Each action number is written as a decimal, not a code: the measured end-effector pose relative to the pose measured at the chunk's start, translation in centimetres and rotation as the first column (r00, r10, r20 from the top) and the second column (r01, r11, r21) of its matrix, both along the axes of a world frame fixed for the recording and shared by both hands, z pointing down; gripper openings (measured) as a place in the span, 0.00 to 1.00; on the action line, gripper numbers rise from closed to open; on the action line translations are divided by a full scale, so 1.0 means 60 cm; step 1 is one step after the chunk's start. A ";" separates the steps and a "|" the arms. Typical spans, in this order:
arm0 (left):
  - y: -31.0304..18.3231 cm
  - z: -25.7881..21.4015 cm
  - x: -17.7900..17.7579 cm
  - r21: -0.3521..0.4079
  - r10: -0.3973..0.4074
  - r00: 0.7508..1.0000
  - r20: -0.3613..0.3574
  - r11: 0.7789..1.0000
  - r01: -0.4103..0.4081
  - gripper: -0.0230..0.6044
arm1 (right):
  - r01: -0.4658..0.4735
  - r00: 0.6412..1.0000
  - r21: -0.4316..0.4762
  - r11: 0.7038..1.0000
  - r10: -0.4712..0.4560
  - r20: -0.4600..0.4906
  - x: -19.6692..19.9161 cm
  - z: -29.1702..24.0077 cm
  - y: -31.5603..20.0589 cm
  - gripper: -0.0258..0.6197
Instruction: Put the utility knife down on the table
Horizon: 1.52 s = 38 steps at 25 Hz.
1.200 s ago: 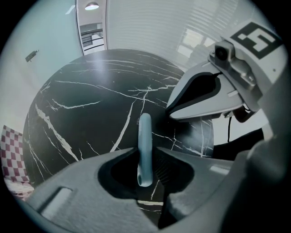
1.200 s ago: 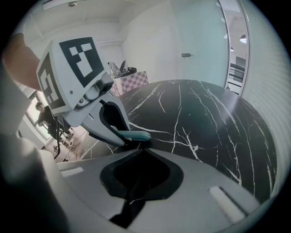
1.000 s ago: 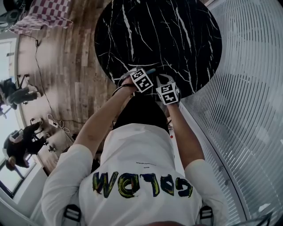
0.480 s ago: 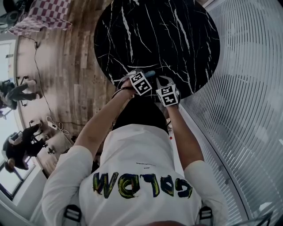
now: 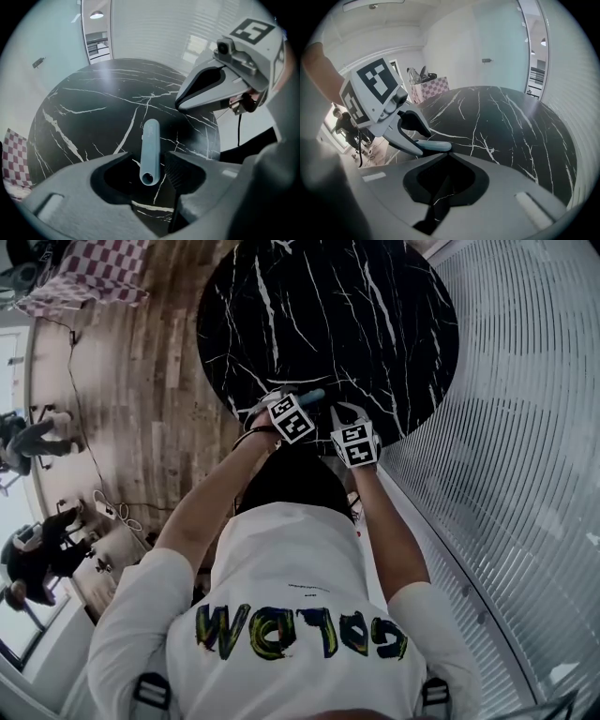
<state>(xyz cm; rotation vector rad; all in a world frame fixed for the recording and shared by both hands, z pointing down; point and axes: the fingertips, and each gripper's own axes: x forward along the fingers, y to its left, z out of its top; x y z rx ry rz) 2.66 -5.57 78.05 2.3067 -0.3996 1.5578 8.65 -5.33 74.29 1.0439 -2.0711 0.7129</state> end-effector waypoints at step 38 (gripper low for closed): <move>-0.019 -0.752 0.013 0.445 0.107 0.587 -0.803 0.762 0.470 0.04 | -0.156 0.946 0.618 0.771 -0.063 0.318 -0.035 -0.666 -0.012 0.04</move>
